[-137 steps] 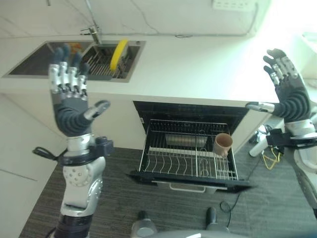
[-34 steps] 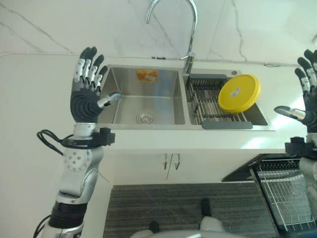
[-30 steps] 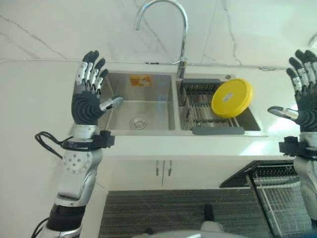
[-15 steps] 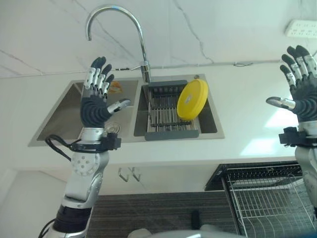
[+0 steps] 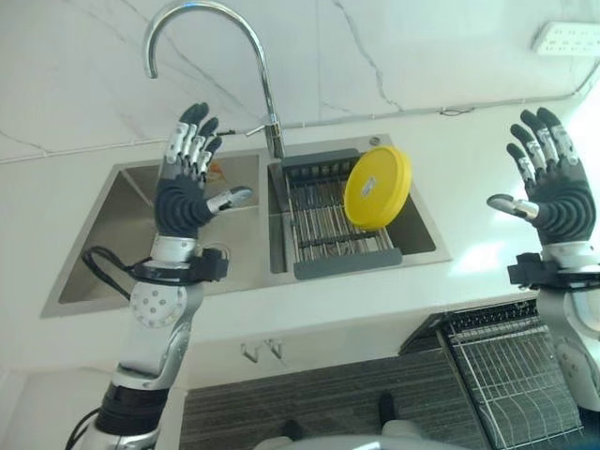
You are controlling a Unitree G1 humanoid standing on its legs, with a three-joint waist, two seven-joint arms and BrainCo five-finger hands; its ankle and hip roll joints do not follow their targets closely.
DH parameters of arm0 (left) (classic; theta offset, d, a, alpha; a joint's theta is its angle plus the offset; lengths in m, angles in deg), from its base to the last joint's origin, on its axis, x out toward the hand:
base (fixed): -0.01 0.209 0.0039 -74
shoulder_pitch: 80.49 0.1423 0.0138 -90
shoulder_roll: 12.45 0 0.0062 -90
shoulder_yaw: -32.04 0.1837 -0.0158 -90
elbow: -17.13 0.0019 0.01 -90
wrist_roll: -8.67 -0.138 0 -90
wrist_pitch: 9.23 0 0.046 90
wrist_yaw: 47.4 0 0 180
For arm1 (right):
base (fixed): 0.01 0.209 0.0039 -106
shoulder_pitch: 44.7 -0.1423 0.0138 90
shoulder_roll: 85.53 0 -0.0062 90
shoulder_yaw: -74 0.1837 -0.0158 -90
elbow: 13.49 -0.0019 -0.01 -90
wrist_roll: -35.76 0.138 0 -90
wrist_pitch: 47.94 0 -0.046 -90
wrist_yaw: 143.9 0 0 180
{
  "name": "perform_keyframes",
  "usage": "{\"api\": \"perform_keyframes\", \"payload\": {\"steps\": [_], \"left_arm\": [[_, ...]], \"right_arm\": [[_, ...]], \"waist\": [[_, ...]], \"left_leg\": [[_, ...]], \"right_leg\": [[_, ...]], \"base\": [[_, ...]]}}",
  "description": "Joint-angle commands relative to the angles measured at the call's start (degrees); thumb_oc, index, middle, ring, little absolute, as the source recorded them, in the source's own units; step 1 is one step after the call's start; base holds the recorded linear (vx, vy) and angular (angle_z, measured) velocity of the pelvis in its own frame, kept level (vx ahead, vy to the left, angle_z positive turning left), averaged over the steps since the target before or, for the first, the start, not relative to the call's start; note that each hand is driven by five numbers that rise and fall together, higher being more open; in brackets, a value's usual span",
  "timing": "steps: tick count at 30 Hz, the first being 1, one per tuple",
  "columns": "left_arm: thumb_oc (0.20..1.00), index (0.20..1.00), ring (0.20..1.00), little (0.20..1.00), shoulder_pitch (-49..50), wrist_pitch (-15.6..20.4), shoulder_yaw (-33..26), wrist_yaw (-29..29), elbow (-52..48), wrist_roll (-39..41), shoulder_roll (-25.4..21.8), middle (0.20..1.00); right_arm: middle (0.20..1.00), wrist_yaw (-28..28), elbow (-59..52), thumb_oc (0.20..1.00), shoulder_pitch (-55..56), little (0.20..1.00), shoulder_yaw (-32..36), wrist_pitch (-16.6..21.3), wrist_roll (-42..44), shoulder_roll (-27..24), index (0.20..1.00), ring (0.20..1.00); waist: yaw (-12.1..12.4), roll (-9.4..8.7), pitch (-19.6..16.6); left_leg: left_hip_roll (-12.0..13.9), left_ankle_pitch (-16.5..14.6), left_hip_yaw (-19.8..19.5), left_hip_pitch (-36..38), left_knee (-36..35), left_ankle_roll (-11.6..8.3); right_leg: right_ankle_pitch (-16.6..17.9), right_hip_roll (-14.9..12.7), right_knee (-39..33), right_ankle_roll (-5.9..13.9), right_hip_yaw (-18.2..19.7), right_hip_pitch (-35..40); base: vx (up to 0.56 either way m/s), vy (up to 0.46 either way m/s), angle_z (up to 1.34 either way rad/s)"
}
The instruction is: Place the dishes in the dishwasher.
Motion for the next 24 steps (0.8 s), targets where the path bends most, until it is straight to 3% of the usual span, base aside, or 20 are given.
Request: {"api": "perform_keyframes", "payload": {"steps": [1,4,6,7,9,11,16,21,24], "left_arm": [[1.000,1.000,1.000,1.000,0.15,3.35,-3.79,0.91,-1.32,-0.82,-2.96,1.000],[1.000,1.000,1.000,1.000,1.00,4.09,-4.25,0.61,-1.38,-1.46,-2.50,1.000],[1.000,1.000,1.000,1.000,0.87,4.63,-2.97,0.21,-2.07,-0.50,-1.93,1.000],[1.000,1.000,1.000,1.000,0.12,5.68,-1.86,-0.25,-1.76,-1.75,-1.61,1.000],[1.000,1.000,1.000,1.000,-1.73,6.57,-0.39,-2.00,-0.62,-4.19,-1.33,1.000],[1.000,1.000,1.000,1.000,-2.53,7.50,0.08,-2.63,0.63,-3.26,-1.55,1.000],[1.000,1.000,1.000,1.000,-3.02,5.57,-1.09,-0.80,0.67,-2.39,-1.24,1.000],[1.000,1.000,1.000,1.000,-3.87,4.43,0.43,-1.51,1.00,-3.04,-1.63,1.000],[1.000,1.000,1.000,1.000,-4.90,3.49,1.44,-2.07,1.46,-3.09,-1.98,1.000]], "right_arm": [[1.000,-1.93,0.18,1.000,-4.11,1.000,1.37,3.83,2.51,-0.84,1.000,1.000],[1.000,-2.38,2.32,1.000,-6.03,1.000,0.81,1.19,5.13,-1.58,1.000,1.000],[1.000,-2.92,3.20,1.000,-7.80,1.000,-0.48,-0.27,6.12,-3.63,1.000,1.000],[1.000,-3.13,3.53,1.000,-9.09,1.000,-1.33,-0.66,5.57,-4.28,1.000,1.000],[1.000,-3.83,5.67,1.000,-10.42,1.000,-2.57,0.55,4.06,-3.72,1.000,1.000],[1.000,-3.50,5.67,1.000,-9.95,1.000,-2.23,-1.55,4.56,-3.98,1.000,1.000],[1.000,-3.67,7.00,1.000,-8.21,1.000,-0.39,-6.13,5.92,-3.79,1.000,1.000],[1.000,-3.21,10.88,1.000,-9.97,1.000,-1.64,-12.39,6.40,-5.24,1.000,1.000],[1.000,-2.14,13.91,1.000,-12.84,1.000,-3.24,-12.72,7.06,-6.10,1.000,1.000]], "waist": [[2.21,-0.20,-1.64],[2.38,-0.31,-2.15],[4.18,-0.74,-1.09],[4.25,-0.88,-0.82],[3.26,-0.23,-0.86],[3.01,-0.04,-0.82],[1.69,-0.47,-2.08],[2.10,-0.87,-3.02],[3.11,-1.10,-3.40]], "left_leg": [[3.49,0.18,0.65,-0.18,-0.17,-1.99],[4.34,0.89,3.56,0.80,-0.17,-3.07],[5.33,4.21,3.70,-2.39,5.84,-5.69],[6.30,3.96,3.79,-3.22,5.03,-6.16],[7.20,4.58,5.72,-1.67,0.66,-5.72],[6.72,4.25,5.27,-1.33,-0.17,-5.20],[6.04,2.04,4.36,-0.36,-0.17,-4.87],[5.84,1.22,4.02,0.36,-0.17,-4.29],[5.86,0.95,3.79,0.35,-0.17,-4.24]], "right_leg": [[-1.52,-2.32,-0.92,3.02,-6.67,4.69],[-1.94,-0.87,-5.60,1.73,-6.58,7.11],[-2.70,-0.53,-5.60,0.60,-5.70,7.99],[-2.35,-0.88,-5.60,1.03,-5.89,7.45],[-1.93,-1.52,-5.60,1.54,-6.65,6.79],[-1.87,-1.79,-5.60,1.90,-6.95,7.36],[-1.58,-2.42,-5.60,2.46,-7.66,7.43],[-2.37,-2.17,-5.60,1.98,-7.66,8.15],[-2.84,-2.16,-5.60,1.86,-8.19,8.56]], "base": [[0.06,-0.150,-0.76],[0.07,-0.157,-0.32],[-0.02,-0.031,-0.07],[-0.07,0.038,-0.12],[-0.03,0.138,-0.12],[0.01,0.125,0.01],[0.04,0.034,-0.05],[0.05,0.004,0.04],[0.00,-0.020,0.08]]}}
